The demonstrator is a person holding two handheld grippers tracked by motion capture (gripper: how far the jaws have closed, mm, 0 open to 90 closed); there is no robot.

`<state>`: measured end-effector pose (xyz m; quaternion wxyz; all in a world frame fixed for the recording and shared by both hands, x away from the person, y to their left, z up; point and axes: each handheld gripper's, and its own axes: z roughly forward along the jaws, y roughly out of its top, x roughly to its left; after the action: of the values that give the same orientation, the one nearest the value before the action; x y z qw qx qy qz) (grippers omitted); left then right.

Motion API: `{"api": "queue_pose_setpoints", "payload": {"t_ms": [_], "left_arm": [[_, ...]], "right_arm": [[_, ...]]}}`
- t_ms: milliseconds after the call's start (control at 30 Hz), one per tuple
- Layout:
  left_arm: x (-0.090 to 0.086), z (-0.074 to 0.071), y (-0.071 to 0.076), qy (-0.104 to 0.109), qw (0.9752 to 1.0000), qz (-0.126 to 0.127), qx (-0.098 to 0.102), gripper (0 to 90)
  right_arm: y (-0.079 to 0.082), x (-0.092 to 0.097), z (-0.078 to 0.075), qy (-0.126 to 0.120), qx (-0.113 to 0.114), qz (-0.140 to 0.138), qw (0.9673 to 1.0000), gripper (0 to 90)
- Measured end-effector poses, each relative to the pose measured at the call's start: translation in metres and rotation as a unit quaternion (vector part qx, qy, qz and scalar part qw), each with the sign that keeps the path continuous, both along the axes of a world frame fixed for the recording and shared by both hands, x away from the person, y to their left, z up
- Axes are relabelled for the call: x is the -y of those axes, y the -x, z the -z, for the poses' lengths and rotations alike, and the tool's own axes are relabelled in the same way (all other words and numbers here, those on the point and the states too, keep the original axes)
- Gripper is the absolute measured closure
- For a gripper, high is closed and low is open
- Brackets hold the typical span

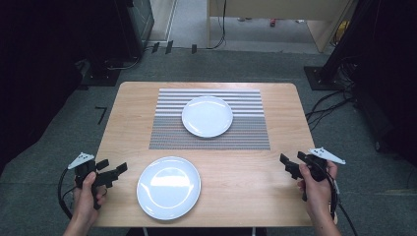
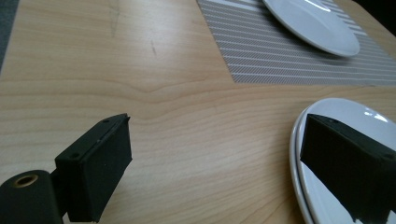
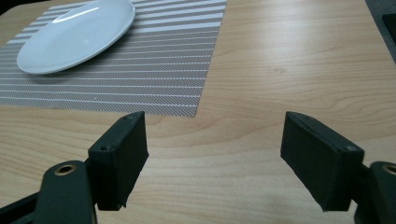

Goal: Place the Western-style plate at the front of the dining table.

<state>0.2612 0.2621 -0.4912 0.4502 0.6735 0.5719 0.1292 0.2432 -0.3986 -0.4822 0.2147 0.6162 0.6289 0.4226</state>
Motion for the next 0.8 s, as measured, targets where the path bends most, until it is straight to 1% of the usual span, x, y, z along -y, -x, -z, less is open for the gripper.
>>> {"api": "queue_pose_setpoints", "payload": {"t_ms": [133,167,233,300,467,533,600,700,733,800], "left_arm": [[-0.004,0.004,0.005,-0.006,1.0000,-0.005,-0.003,8.5],[-0.007,0.008,0.008,-0.011,0.9999,-0.007,-0.007,8.5],[-0.007,0.009,0.010,-0.015,0.9998,-0.007,-0.008,8.5],[-0.010,0.013,0.014,-0.025,0.9996,-0.010,-0.010,8.5],[-0.016,0.020,0.019,-0.034,0.9991,-0.019,-0.017,8.5],[-0.018,0.020,0.020,-0.036,0.9990,-0.020,-0.017,8.5],[-0.019,0.019,0.022,-0.044,0.9987,-0.022,-0.016,8.5],[-0.020,0.020,0.024,-0.047,0.9985,-0.023,-0.018,8.5],[-0.021,0.020,0.026,-0.054,0.9981,-0.025,-0.018,8.5],[-0.022,0.020,0.028,-0.058,0.9979,-0.025,-0.019,8.6]], "right_arm": [[0.004,0.003,0.002,0.007,-0.002,0.003,1.0000,22.5],[0.007,0.006,0.005,0.010,-0.005,0.004,0.9999,22.3],[0.009,0.008,0.007,0.013,-0.007,0.006,0.9999,22.1],[0.011,0.011,0.009,0.017,-0.011,0.009,0.9998,21.7],[0.016,0.018,0.013,0.023,-0.017,0.015,0.9995,21.7],[0.018,0.020,0.015,0.026,-0.020,0.018,0.9993,21.4],[0.021,0.022,0.018,0.030,-0.023,0.020,0.9991,21.3],[0.023,0.024,0.021,0.036,-0.026,0.021,0.9988,21.0],[0.024,0.025,0.022,0.041,-0.026,0.021,0.9986,20.9],[0.026,0.027,0.024,0.045,-0.029,0.023,0.9983,20.7]]}}
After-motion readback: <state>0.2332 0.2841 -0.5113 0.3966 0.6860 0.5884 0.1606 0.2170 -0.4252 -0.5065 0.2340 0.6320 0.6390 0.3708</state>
